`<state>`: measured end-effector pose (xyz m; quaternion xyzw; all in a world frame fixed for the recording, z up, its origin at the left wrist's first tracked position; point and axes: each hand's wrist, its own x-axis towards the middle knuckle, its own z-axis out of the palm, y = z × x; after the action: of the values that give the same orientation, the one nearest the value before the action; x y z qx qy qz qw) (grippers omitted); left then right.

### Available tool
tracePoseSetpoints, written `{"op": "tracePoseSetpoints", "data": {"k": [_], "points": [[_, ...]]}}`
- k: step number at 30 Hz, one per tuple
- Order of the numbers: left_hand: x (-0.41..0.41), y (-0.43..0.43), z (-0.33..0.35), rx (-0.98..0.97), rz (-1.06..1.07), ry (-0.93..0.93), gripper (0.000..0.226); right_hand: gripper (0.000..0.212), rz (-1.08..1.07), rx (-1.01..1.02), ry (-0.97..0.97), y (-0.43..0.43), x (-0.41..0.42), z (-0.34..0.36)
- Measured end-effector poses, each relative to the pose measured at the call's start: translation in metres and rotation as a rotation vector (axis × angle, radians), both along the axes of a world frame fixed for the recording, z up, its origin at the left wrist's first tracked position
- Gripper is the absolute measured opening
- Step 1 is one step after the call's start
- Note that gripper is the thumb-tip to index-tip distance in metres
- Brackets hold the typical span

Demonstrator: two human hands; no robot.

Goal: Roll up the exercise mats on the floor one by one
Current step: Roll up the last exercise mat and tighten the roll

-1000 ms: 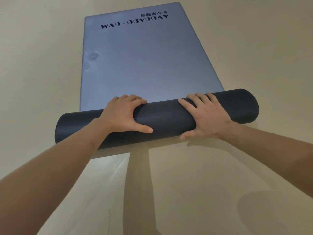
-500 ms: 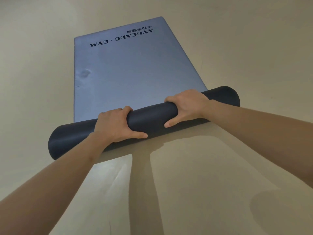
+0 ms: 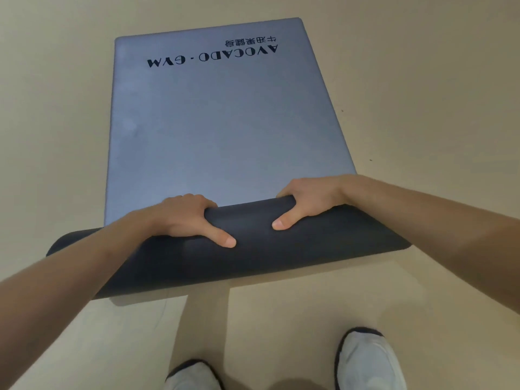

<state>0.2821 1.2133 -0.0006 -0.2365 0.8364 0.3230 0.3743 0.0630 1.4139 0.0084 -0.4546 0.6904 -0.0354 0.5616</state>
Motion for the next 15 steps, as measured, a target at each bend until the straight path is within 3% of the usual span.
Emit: {"op": "tracePoseSetpoints", "data": {"k": [2, 4, 6, 11, 15], "points": [[0.014, 0.016, 0.000, 0.110, 0.041, -0.081, 0.080, 0.047, 0.003, 0.070, -0.078, 0.012, 0.011, -0.005], [0.026, 0.030, 0.004, 0.074, 0.012, -0.071, 0.081, 0.050, 0.010, 0.092, -0.103, 0.018, 0.018, -0.008], [0.035, 0.042, 0.012, -0.084, -0.063, 0.030, 0.084, 0.053, 0.013, 0.087, -0.106, 0.021, 0.020, -0.008], [0.067, 0.089, 0.017, -0.422, -0.140, 0.526, 0.084, 0.056, 0.003, 0.090, -0.087, 0.020, 0.021, -0.006], [0.088, 0.127, -0.006, -0.622, -0.235, 0.523, 0.097, 0.060, 0.014, 0.097, -0.065, 0.019, 0.022, -0.004]]}}
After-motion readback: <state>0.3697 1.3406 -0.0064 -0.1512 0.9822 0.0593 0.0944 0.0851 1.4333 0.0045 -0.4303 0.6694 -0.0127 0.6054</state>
